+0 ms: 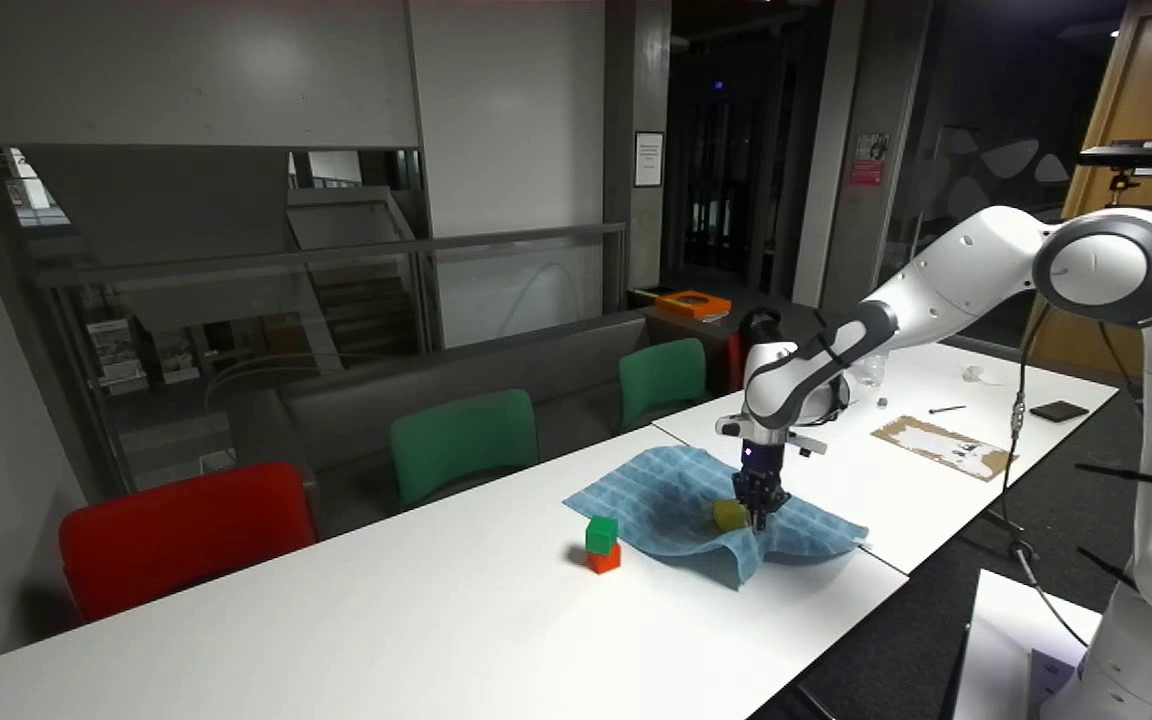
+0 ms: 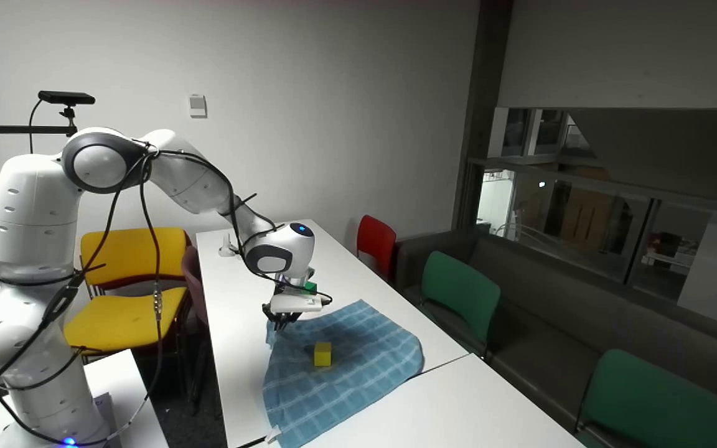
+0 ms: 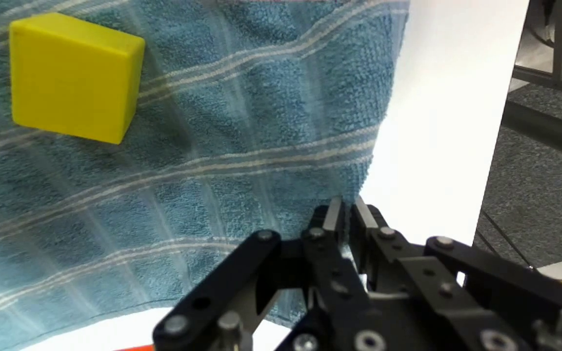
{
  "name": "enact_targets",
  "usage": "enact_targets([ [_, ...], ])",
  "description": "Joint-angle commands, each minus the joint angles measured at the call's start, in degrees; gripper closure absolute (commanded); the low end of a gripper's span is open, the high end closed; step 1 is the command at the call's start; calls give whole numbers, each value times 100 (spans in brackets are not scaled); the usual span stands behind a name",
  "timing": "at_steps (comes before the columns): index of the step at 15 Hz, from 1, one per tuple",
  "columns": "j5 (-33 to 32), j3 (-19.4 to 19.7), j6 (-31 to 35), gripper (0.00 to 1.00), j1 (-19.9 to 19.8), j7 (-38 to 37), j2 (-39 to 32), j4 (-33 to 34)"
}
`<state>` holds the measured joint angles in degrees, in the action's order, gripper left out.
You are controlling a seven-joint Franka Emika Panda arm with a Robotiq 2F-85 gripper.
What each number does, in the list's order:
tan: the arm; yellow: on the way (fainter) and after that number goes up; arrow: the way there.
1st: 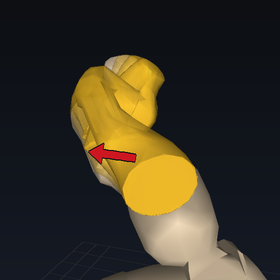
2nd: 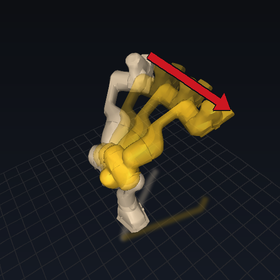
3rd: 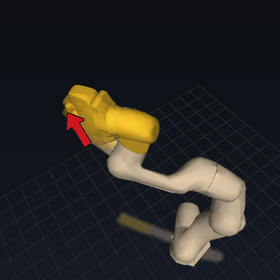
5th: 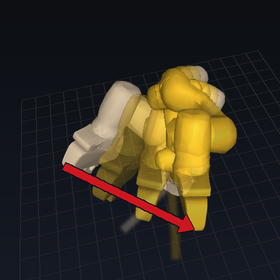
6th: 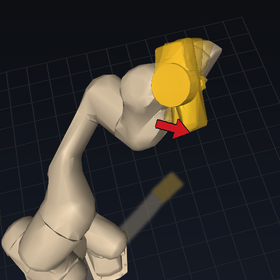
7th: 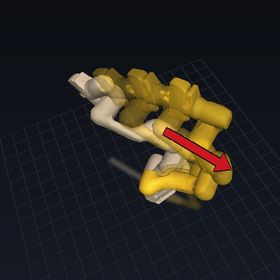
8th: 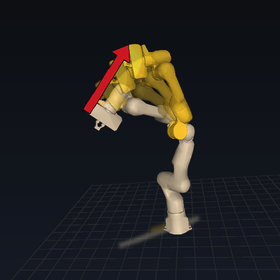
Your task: Pull the blue towel from underneath the yellow block, place the towel over the yellow block
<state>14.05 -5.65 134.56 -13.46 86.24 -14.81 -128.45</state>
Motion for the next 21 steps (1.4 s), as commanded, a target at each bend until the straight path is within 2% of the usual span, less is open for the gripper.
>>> enact_targets([
  [1,5,219,47,98,152,57,568,-321],
  [21,360,1173,67,98,205,196,1760,-741],
])
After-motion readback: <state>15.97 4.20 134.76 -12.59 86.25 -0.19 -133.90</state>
